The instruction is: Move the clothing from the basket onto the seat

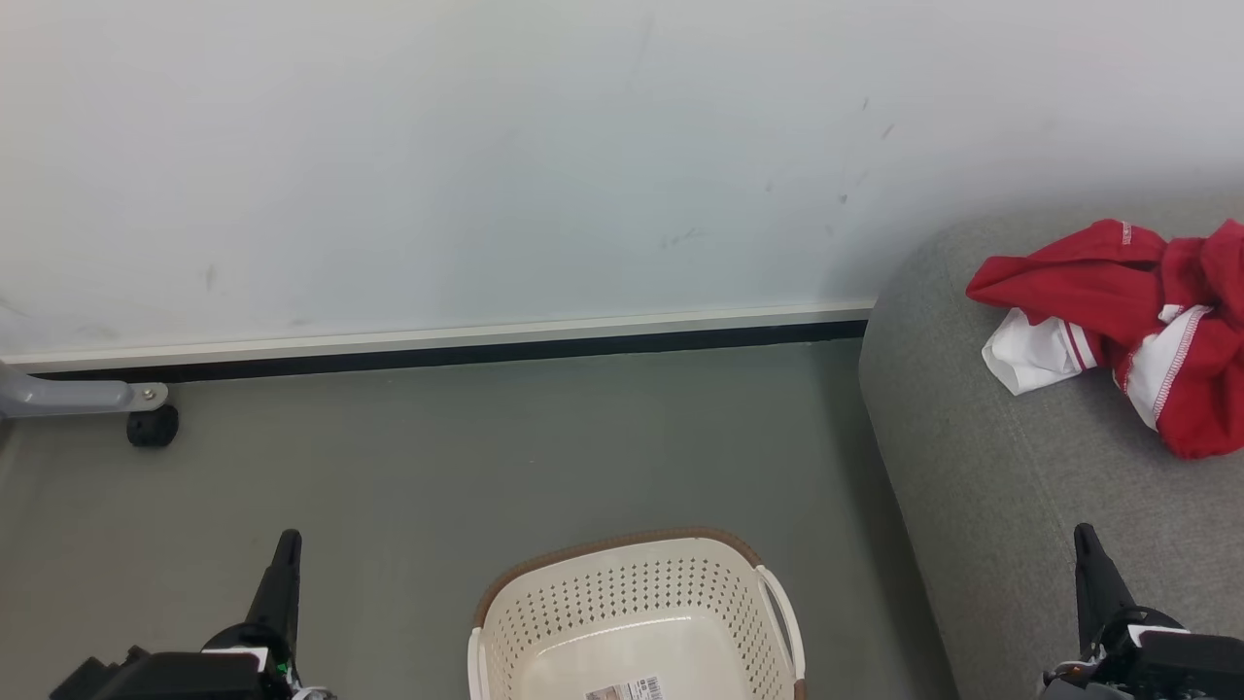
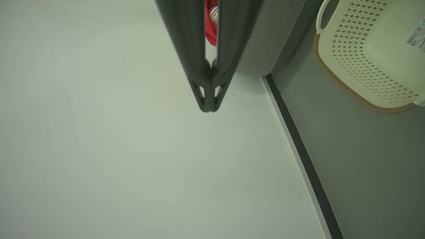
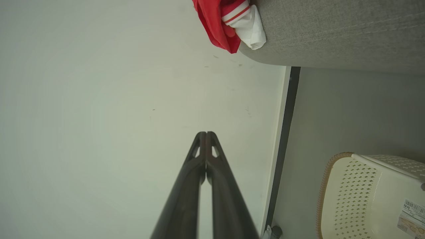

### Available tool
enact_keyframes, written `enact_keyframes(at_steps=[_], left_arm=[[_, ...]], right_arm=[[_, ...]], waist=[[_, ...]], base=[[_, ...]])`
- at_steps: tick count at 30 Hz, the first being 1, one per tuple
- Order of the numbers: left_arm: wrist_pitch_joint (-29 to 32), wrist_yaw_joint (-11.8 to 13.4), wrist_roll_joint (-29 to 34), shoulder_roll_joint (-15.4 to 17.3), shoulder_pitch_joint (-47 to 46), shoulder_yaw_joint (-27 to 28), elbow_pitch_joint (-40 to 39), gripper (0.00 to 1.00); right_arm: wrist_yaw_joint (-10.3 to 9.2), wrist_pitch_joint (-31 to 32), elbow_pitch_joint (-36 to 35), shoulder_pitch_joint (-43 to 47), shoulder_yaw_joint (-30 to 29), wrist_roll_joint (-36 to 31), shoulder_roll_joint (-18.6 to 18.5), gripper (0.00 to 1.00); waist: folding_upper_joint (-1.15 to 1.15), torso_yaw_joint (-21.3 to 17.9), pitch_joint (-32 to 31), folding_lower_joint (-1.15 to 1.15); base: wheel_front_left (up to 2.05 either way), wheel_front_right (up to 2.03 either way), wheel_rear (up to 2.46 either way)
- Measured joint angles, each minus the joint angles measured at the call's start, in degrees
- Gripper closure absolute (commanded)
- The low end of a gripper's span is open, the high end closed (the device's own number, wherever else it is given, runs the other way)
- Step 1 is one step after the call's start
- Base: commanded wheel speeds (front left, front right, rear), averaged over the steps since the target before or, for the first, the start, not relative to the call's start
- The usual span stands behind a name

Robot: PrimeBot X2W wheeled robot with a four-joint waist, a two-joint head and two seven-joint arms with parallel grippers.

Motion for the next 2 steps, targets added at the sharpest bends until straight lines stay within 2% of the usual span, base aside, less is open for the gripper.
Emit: enact_keyframes(at_steps=[2], left_arm=[[0.0,0.0,0.0,0.0,0.0,0.0,0.0,1.00]], right_arm=[[0.00,0.0,0.0,0.0,0.0,0.0,0.0,1.00]], waist=[[0.00,0.0,0.0,0.00]], base=[[0.00,0.00,0.00]])
